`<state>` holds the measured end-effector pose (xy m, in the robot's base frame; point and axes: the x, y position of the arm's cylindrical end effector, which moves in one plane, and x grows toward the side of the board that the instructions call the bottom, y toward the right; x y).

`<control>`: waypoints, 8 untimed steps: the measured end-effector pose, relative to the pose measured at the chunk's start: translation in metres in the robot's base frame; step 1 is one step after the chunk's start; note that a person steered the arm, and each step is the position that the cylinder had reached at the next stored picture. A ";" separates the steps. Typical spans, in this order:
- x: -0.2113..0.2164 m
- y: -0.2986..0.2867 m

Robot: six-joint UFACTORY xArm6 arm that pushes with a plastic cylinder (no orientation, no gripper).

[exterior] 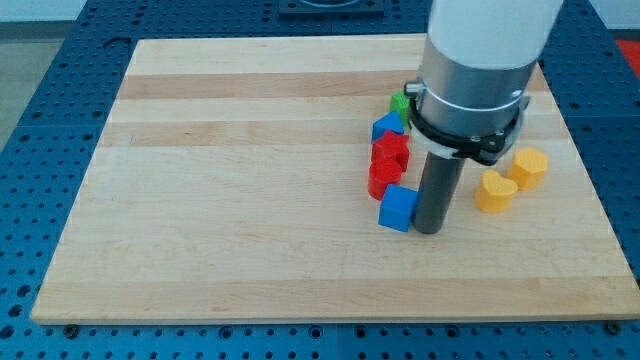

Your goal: Move your arm towards the green star

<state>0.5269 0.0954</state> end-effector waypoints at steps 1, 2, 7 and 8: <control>0.000 -0.007; -0.006 0.011; -0.095 0.023; -0.107 0.023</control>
<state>0.4196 0.1181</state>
